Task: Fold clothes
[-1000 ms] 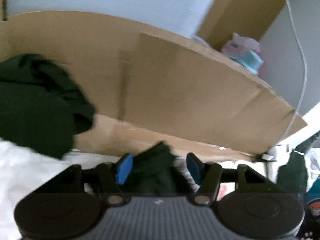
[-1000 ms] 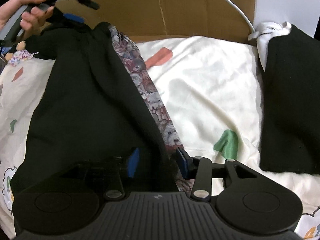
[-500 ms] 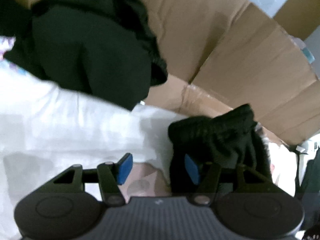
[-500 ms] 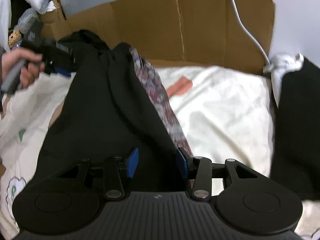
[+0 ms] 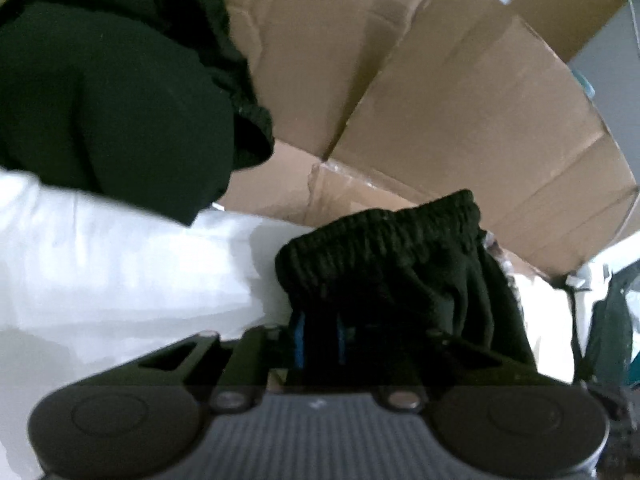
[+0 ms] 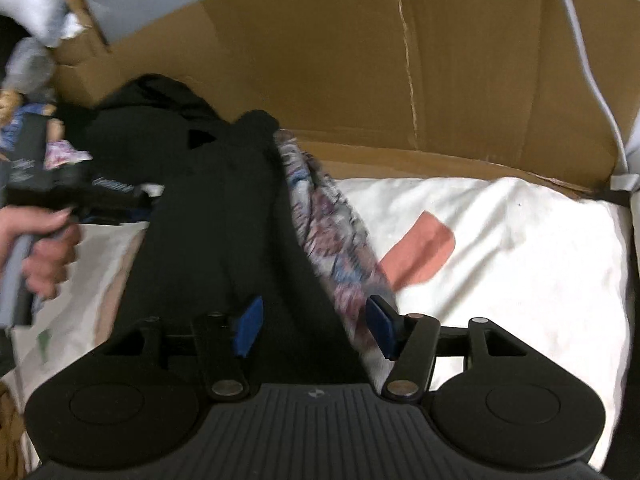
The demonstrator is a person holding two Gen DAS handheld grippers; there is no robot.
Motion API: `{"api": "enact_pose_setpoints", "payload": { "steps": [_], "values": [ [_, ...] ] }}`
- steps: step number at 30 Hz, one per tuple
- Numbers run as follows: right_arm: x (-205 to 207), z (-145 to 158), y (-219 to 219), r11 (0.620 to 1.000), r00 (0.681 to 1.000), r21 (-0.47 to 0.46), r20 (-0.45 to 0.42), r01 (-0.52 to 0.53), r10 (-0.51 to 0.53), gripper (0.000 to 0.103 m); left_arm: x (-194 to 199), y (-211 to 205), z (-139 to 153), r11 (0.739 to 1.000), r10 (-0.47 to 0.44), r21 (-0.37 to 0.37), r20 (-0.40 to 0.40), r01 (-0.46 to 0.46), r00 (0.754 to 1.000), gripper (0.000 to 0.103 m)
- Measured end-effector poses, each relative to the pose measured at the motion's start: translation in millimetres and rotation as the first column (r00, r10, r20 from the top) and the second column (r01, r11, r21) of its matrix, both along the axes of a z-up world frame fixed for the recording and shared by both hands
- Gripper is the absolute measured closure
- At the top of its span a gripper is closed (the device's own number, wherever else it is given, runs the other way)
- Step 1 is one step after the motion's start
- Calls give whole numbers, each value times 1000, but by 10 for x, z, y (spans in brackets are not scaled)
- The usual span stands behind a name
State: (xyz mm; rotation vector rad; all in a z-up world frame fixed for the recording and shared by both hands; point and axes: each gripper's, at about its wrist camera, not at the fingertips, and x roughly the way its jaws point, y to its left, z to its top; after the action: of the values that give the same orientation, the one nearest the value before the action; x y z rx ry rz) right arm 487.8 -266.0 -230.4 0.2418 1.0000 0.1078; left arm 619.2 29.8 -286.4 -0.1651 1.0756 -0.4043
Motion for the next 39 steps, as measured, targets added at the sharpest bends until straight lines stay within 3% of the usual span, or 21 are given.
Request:
{"api": "enact_pose_setpoints", "payload": {
  "steps": [1,2,3,5,7,9,12,15,19,23,29,31,34,39],
  "values": [
    [37,-24,-6,1000,1000,1,-3,-5,5,58,11,29,48,1000,-1,22,20,1,1000,91],
    [84,-59,-20,1000,1000,-4,-12,-12,12,88,15,57,72,1000,-5,31,29,4,1000,91],
    [137,-108,-49,1000,1000,-28,-30,-8,7,92,31,119,115,999,-12,37,34,10,999,89],
    [176,-165,-135,999,998,-38,-52,17,-19,92,28,180,121,999,13,53,11,-14,1000,83],
    [179,-194,-230,999,996,-11,-75,40,-41,89,10,233,109,998,23,52,-21,-22,1000,64],
    [162,-195,-310,998,994,21,-97,61,-58,77,-23,278,84,999,19,37,-59,-17,998,55],
    [76,-117,-335,998,995,50,-86,47,-43,50,-184,361,115,999,9,34,-81,-7,997,54],
    [-57,-23,-356,998,997,48,-61,46,-43,42,-405,437,93,1000,-12,3,-134,12,991,54],
    [-226,-63,-385,997,994,65,-105,47,-40,42,-756,474,4,999,-34,-16,-205,31,978,53],
    [-383,-159,-352,999,986,41,-166,20,-13,42,-1012,412,-58,995,-90,22,-222,98,971,53],
    [-611,-178,-376,1000,982,12,-186,22,-19,42,-1266,254,-255,980,-153,78,-304,185,940,55],
    [-635,-213,-400,1000,979,17,-204,19,-15,46,-1333,195,-319,969,-162,130,-304,209,939,67],
    [-680,-325,-443,1000,970,-8,-244,5,-7,63,-1354,170,-323,962,-130,192,-296,193,946,81],
    [-767,-316,-555,1000,966,-23,-259,3,-9,66,-1388,194,-260,952,-68,259,-344,164,937,81]
  ]
}}
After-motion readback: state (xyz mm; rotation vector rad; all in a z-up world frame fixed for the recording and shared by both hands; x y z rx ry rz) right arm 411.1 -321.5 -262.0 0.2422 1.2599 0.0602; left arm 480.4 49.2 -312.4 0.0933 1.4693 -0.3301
